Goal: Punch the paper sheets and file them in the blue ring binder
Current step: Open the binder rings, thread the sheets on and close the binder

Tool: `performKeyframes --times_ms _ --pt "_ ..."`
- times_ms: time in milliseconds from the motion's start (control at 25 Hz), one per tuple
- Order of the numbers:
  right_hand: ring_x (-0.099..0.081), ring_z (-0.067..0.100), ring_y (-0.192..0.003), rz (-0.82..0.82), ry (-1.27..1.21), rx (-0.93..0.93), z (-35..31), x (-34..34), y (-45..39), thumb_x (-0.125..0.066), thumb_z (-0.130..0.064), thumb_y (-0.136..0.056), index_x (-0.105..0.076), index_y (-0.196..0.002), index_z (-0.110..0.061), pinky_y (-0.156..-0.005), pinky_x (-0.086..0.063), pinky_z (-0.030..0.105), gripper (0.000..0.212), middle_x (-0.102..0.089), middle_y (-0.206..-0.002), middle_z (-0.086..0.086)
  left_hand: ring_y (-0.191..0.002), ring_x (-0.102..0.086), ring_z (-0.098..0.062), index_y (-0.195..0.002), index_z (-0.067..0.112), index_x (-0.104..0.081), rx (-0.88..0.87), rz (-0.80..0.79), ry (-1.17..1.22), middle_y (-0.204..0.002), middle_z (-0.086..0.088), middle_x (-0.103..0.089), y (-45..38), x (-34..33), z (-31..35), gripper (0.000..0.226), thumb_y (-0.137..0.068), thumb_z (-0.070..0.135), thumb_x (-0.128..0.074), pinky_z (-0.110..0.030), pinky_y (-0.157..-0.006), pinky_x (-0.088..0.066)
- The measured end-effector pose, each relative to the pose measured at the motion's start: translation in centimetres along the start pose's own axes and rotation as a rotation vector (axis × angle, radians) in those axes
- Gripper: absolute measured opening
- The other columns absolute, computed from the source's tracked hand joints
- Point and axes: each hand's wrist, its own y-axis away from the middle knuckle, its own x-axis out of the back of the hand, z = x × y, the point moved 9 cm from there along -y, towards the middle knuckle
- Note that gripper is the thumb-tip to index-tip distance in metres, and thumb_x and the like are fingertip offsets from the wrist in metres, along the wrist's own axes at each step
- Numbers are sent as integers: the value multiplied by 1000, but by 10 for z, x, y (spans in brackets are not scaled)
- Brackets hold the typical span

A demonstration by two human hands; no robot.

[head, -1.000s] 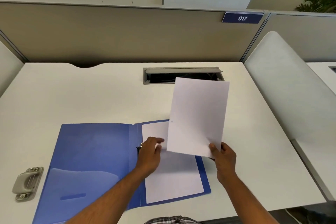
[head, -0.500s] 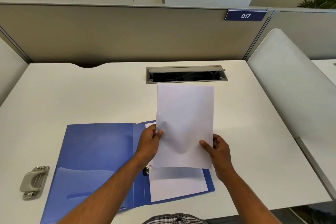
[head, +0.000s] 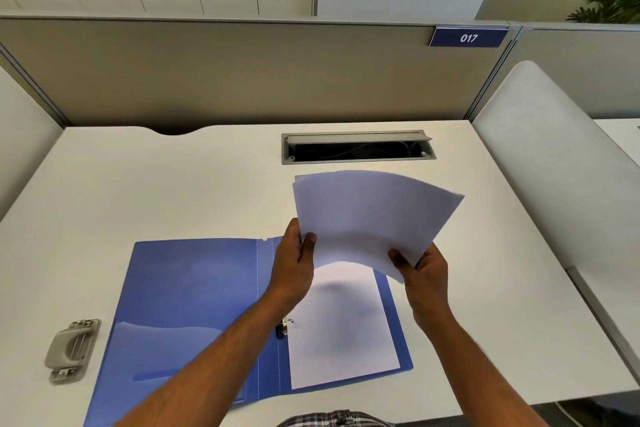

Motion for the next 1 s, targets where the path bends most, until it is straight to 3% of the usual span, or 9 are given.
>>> performKeyframes --times_ms 160,320,560,680,800,880,1000 --pt "-67 11 -98 2 -1 15 3 -3 7 -77 -11 -87 -56 -124 -26 -75 -58 12 45 -68 -109 -10 -111 -59 -10 -130 17 -46 14 14 -22 -122 2 -62 4 1 -12 27 -103 16 -44 -17 -92 -49" --pt "-66 10 -98 -21 41 -9 16 -5 8 -74 -14 -90 -53 -130 -23 -81 -57 16 46 -67 -110 -8 -97 -59 -10 -123 13 -47 50 -9 -127 -108 4 -61 7 -2 -21 21 -104 17 -40 -7 -76 -47" --pt "-68 14 -95 42 104 -3 23 -3 8 -72 -20 -92 -56 -131 -18 -86 -58 30 42 -68 -112 -2 -102 -59 -11 -131 13 -43 110 -57 -214 -117 3 -60 8 -12 -30 28 -104 14 -38 -3 -76 -46" --pt "-64 18 -99 70 111 -23 26 -3 12 -74 -22 -91 -52 -137 -15 -84 -55 26 52 -64 -116 -1 -107 -60 -15 -134 14 -42 117 -51 -255 -121 2 -60 9 -12 -34 30 -104 14 -38 -11 -86 -48" --pt "-64 16 -95 82 99 -17 30 -2 19 -73 -17 -92 -55 -129 -19 -81 -54 20 41 -66 -108 -5 -113 -59 -19 -137 16 -40 153 -52 -271 -126 1 -60 11 -16 -40 33 -105 17 -36 -25 -96 -48" --pt "-67 10 -91 100 90 2 27 2 19 -73 -14 -92 -59 -118 -24 -73 -54 12 31 -68 -100 -13 -110 -61 -19 -134 15 -41 153 -40 -252 -120 0 -62 13 -16 -36 30 -105 18 -36 -16 -87 -50" --pt "-68 9 -90 84 91 -4 28 1 19 -74 -12 -90 -60 -115 -23 -70 -55 9 30 -69 -100 -13 -102 -60 -11 -130 23 -38 142 -25 -187 -112 6 -59 14 -8 -32 26 -105 18 -36 -6 -74 -49"
